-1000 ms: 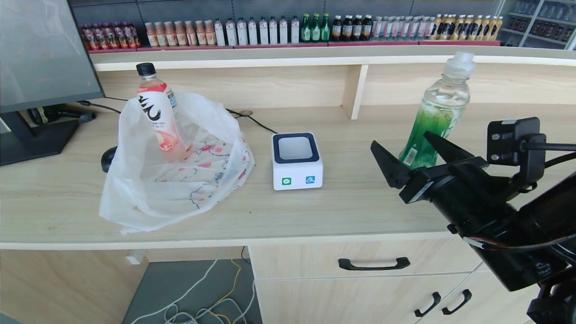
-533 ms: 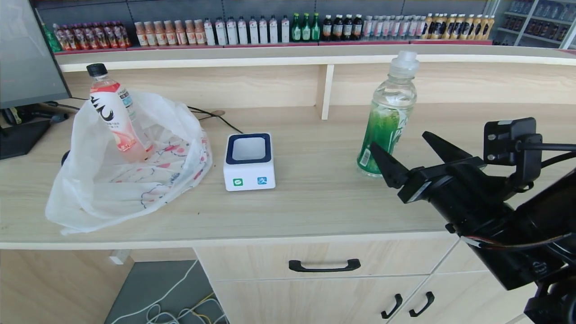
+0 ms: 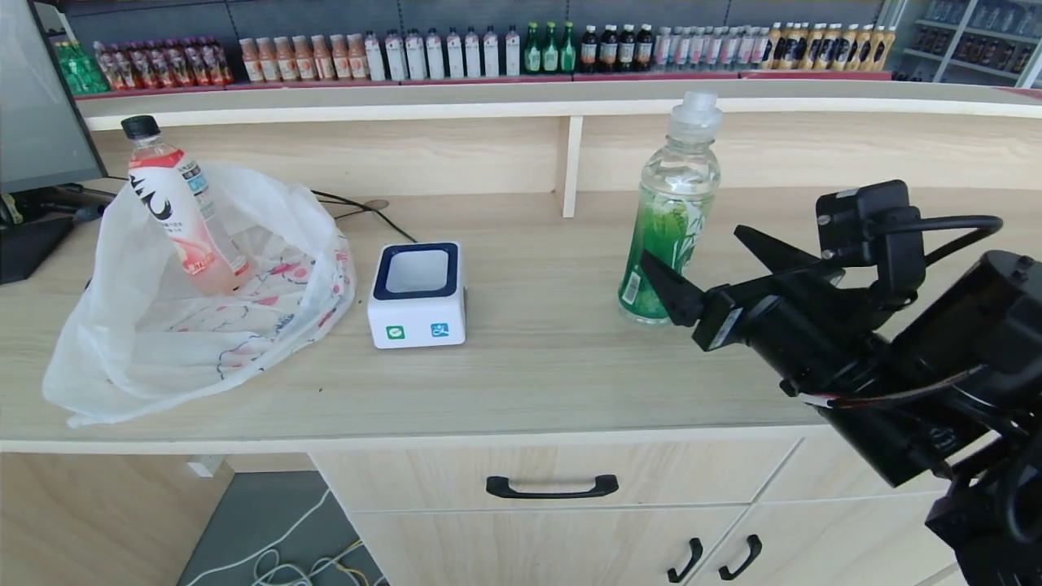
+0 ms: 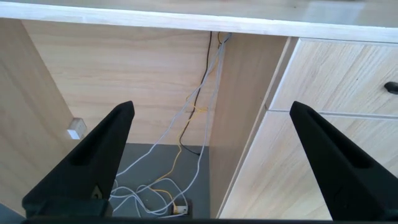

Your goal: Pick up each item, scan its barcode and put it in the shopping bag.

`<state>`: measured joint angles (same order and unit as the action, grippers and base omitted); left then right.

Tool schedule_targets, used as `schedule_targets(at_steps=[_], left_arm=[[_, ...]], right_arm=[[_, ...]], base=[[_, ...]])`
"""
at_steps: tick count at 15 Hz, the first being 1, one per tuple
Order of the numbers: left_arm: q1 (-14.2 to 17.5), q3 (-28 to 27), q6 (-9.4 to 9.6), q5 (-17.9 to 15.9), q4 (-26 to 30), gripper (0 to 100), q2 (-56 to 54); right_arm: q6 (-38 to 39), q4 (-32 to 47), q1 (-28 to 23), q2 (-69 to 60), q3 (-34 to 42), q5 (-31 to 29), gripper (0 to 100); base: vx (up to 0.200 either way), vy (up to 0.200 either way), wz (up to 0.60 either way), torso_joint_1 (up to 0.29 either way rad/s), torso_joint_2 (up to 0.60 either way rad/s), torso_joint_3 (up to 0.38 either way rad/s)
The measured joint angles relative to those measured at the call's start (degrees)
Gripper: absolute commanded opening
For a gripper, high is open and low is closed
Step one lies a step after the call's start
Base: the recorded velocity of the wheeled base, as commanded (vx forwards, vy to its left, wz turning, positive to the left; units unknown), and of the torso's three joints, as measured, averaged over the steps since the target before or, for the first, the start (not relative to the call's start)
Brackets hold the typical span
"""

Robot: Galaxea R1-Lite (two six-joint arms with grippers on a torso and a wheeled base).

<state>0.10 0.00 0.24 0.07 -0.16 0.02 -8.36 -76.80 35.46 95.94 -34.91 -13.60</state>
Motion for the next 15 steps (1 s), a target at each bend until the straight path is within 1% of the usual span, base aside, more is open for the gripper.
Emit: schedule_targets(at_steps=[1, 3, 11, 15], left_arm=[[-0.1, 0.0, 0.0, 0.0, 0.0, 100, 0.0], [0.0, 0.0, 0.02, 0.0, 0.0, 100, 0.0], [0.0, 0.0, 0.02, 0.0, 0.0, 100, 0.0], [0.0, 0.0, 0.02, 0.0, 0.0, 100, 0.0]], right_arm=[[0.0, 3.7, 0.1, 0.0, -1.8, 0.0, 100], [0.2, 6.2, -0.2, 0.3, -3.6, -0.1, 100], [0.7, 6.0, -1.7, 5.8, -8.1, -0.1, 100], [0.8, 6.1, -3.7, 9.7, -13.5, 0.7, 100]], base=[[0.0, 0.0, 0.0, 0.0, 0.0, 0.0], [0.0, 0.0, 0.0, 0.0, 0.0, 0.0], [0.0, 0.0, 0.0, 0.0, 0.0, 0.0], [0.0, 0.0, 0.0, 0.0, 0.0, 0.0]])
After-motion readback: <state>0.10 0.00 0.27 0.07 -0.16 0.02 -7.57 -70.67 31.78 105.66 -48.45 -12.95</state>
